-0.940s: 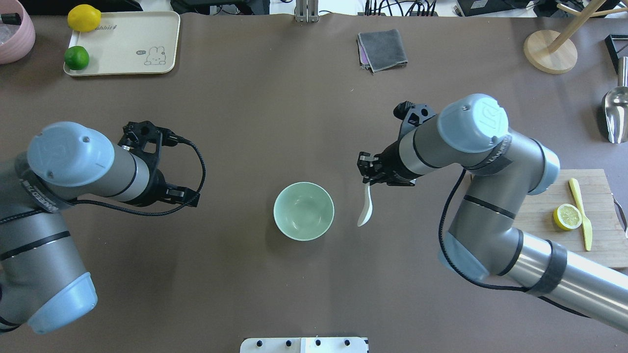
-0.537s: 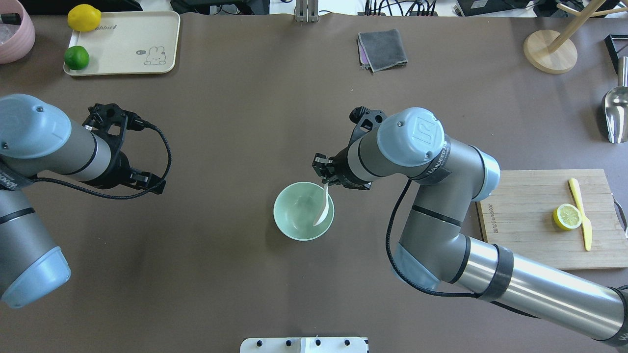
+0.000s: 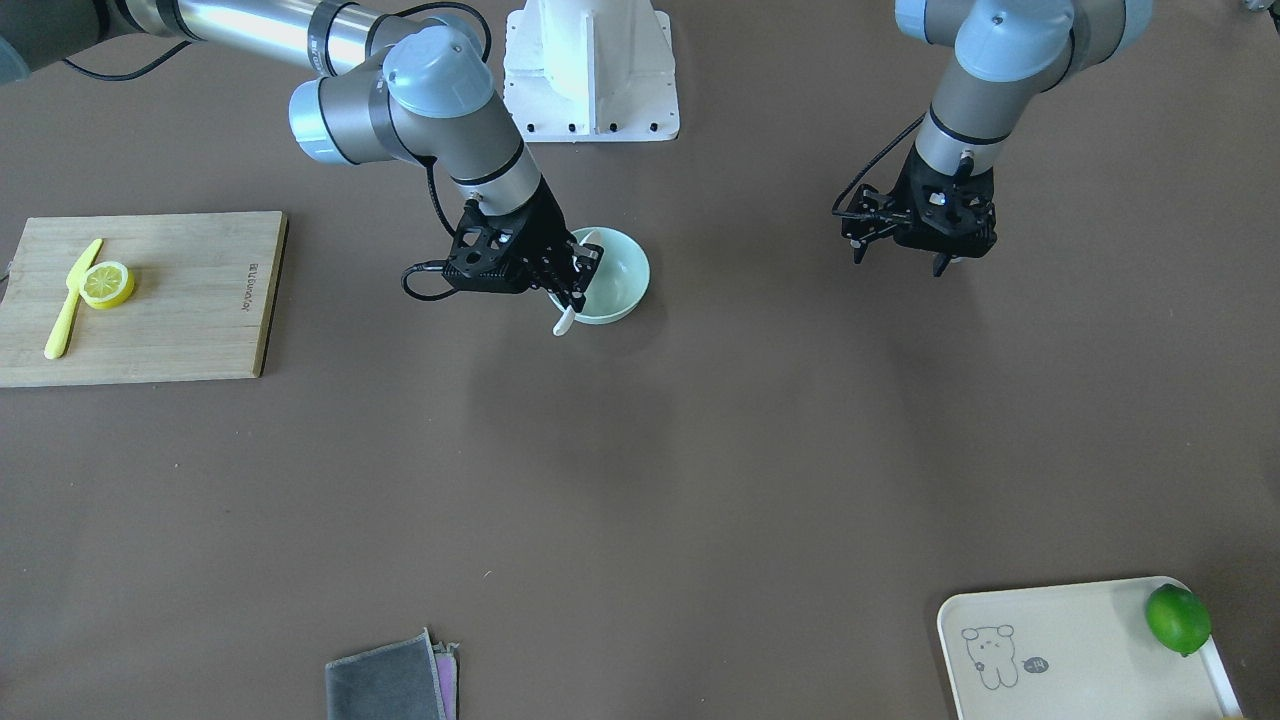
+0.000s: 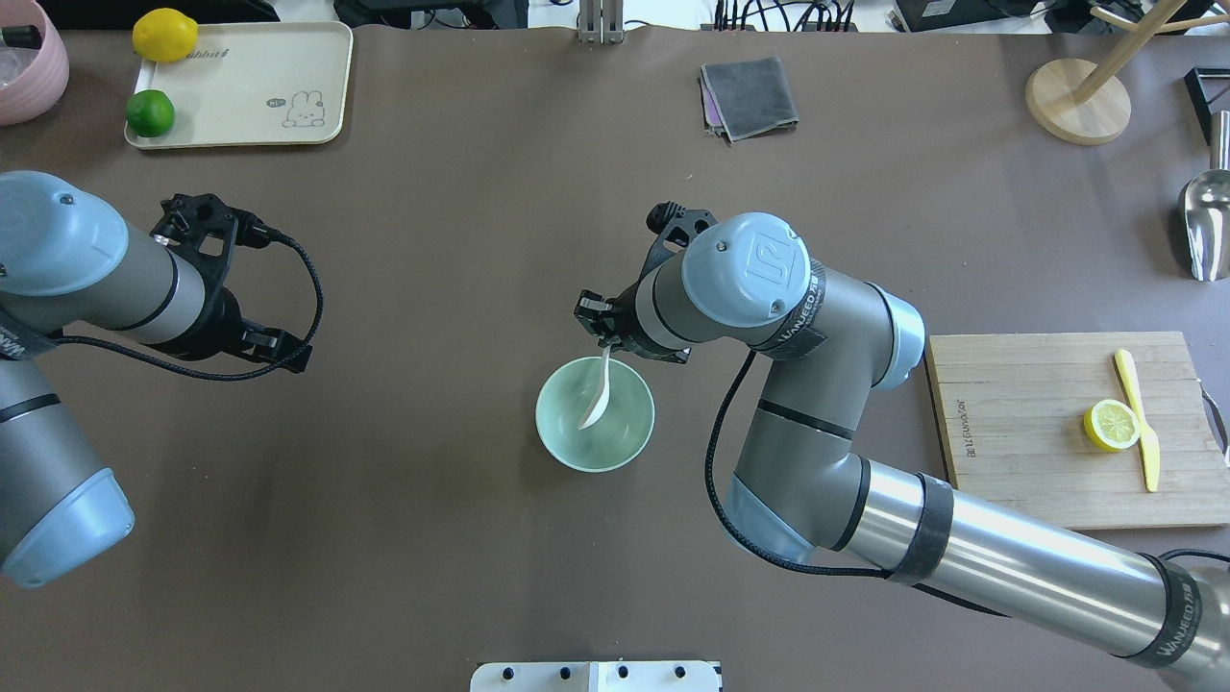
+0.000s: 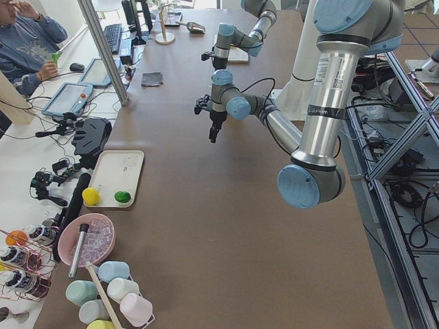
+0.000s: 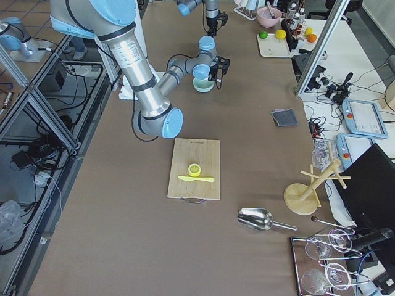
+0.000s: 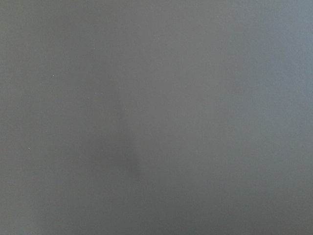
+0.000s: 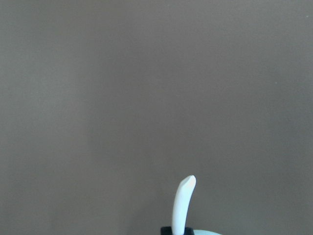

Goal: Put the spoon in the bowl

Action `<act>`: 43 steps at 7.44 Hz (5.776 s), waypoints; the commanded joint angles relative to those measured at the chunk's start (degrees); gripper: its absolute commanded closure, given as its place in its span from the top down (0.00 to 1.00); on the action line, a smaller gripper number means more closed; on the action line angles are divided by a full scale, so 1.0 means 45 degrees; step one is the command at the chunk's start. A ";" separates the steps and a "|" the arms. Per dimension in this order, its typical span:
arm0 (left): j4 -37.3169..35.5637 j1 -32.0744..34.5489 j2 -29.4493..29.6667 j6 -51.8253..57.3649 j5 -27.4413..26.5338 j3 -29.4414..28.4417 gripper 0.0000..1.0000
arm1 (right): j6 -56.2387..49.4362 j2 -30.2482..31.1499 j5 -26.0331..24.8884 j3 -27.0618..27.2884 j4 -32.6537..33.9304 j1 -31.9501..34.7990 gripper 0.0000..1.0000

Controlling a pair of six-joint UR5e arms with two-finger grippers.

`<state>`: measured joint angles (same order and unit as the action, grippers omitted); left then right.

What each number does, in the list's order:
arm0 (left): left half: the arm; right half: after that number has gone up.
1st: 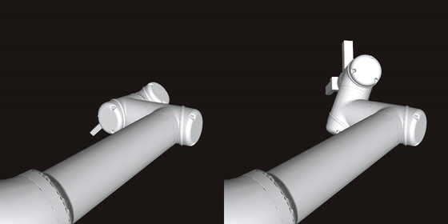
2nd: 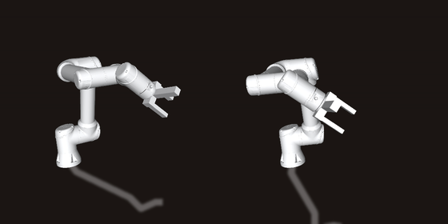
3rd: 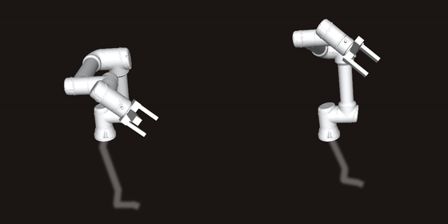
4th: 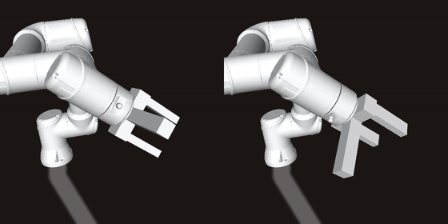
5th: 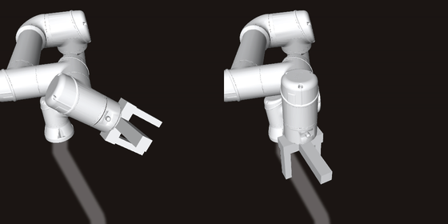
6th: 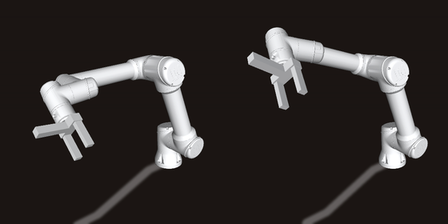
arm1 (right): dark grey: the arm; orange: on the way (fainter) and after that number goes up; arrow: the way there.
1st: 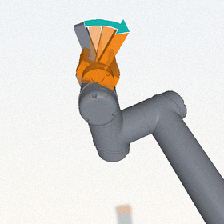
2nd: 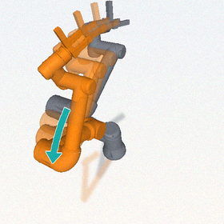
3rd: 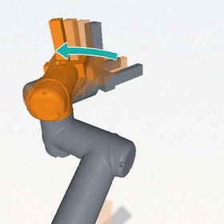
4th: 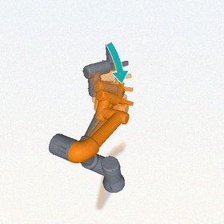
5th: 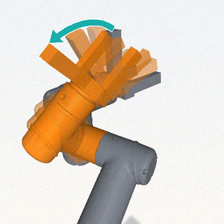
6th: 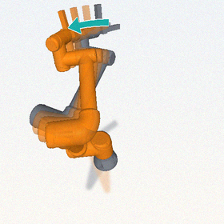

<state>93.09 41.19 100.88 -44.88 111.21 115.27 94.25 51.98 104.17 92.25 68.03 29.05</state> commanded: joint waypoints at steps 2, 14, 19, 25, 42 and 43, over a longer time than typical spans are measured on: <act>0.0134 0.0180 -0.0016 0.0012 0.0033 -0.0223 0.97 | -0.0222 0.0302 0.0110 0.0065 0.0000 0.0261 1.00; 0.0173 0.7036 -0.4816 0.8194 0.4701 -0.0263 0.98 | -2.0801 0.9913 0.7145 0.3545 0.5101 1.1835 1.00; 0.0154 1.0311 -0.4841 1.0129 0.6158 -0.2622 0.97 | -2.3640 1.0050 0.6479 0.3329 0.6582 1.3270 1.00; 0.0564 1.1061 -0.5390 1.0149 0.6088 -0.3498 0.97 | -2.3562 1.1085 0.6655 0.3251 0.6445 1.3310 1.00; 0.1248 1.1842 -0.5309 1.0070 0.6224 -0.2899 0.98 | -2.3523 1.1085 0.6890 0.2821 0.6309 1.4013 1.00; 0.1248 1.1842 -0.5290 1.0070 0.6205 -0.2938 0.98 | -2.3562 1.1105 0.6890 0.2801 0.6308 1.4013 1.00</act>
<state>98.70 94.50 77.27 0.44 139.19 102.13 -11.63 101.87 135.19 104.91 96.54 92.10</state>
